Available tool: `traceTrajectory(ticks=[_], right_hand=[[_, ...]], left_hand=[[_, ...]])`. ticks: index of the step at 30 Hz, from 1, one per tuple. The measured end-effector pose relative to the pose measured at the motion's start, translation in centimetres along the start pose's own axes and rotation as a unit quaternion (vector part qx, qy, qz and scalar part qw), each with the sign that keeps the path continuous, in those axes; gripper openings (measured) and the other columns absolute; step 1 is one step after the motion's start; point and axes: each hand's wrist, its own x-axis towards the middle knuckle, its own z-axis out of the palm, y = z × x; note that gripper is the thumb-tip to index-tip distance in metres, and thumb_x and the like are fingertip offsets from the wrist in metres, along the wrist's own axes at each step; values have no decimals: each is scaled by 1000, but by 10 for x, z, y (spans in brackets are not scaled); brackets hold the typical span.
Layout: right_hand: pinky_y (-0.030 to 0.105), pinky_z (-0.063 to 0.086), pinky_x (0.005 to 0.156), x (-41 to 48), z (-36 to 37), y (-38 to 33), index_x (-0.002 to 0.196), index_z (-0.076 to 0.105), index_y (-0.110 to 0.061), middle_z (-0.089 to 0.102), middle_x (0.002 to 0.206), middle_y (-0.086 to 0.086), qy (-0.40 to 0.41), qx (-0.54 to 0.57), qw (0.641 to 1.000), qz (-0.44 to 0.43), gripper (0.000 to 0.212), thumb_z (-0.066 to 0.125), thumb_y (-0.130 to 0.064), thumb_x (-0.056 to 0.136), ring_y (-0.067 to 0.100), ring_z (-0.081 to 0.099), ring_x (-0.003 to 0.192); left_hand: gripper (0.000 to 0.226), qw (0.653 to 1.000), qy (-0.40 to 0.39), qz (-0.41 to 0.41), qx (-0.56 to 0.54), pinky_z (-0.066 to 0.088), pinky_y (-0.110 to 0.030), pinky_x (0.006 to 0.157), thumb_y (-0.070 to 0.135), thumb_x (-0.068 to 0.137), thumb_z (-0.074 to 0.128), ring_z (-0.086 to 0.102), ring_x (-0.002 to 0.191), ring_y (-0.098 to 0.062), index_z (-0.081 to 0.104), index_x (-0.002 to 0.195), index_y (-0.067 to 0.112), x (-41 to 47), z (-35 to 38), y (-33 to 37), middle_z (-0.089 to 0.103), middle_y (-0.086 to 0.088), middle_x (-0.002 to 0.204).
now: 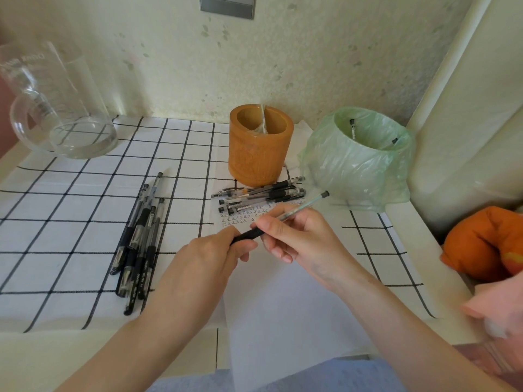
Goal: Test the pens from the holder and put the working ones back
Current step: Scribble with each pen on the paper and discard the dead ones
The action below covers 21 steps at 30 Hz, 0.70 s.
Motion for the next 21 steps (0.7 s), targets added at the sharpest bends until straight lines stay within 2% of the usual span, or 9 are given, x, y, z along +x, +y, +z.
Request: traceTrajectory(ticks=[3,6,10,13,15,18,20,21], right_hand=[[17,33,41,0,-1,-1,88,62,6,57,55,1,-11,-6,1000,-3,32,64,-24,78,10,46,46],[17,34,42,-1,-2,-4,84,64,-2,58,56,0,-27,-15,1000,-7,22,64,-24,79,9,47,47],[17,35,43,-1,0,-2,86,64,-2,58,57,0,-22,-11,1000,-15,21,64,-22,79,10,48,48],[19,40,50,-1,6,2,90,67,-4,60,63,3,-16,11,999,-31,18,67,-19,81,11,51,55],[21,42,58,0,12,5,91,68,-8,59,70,7,-18,32,998,-55,15,62,-20,85,13,52,62],[24,47,73,10,11,4,89,64,-14,66,82,2,34,23,996,-80,18,52,-27,90,14,62,78],[26,50,80,16,1,-2,89,60,-16,70,89,4,66,-6,994,-92,20,45,-24,98,18,66,89],[26,50,78,18,-5,-6,89,58,-16,70,86,5,74,-57,991,-97,20,42,-22,99,19,66,86]], left_hand=[[30,1000,-7,-7,-29,35,-21,52,51,82,35,45,52,-11,45,66,29,-1,-1,1,44,4,49],[27,998,-12,-19,-51,34,-19,51,38,90,43,44,51,-9,47,65,27,-1,1,0,44,4,51],[26,997,-13,-23,-71,34,-21,52,38,89,45,42,50,-10,50,66,26,-1,0,-5,46,4,53],[26,984,-7,-19,-175,32,-18,48,46,81,46,38,47,-8,56,69,26,0,-1,-1,46,4,50],[23,972,2,-28,-232,33,-14,47,46,78,43,40,46,-5,58,74,30,0,-2,5,51,6,51],[34,979,-28,-58,-193,38,-15,53,60,73,37,51,46,-5,53,88,35,0,-4,9,63,6,63],[42,990,-54,-87,-96,41,-20,56,67,72,30,56,52,-4,51,92,37,0,-6,3,63,10,69],[41,995,-50,-86,-23,44,-21,58,67,75,30,57,55,-4,52,91,36,0,-8,-1,62,12,71]])
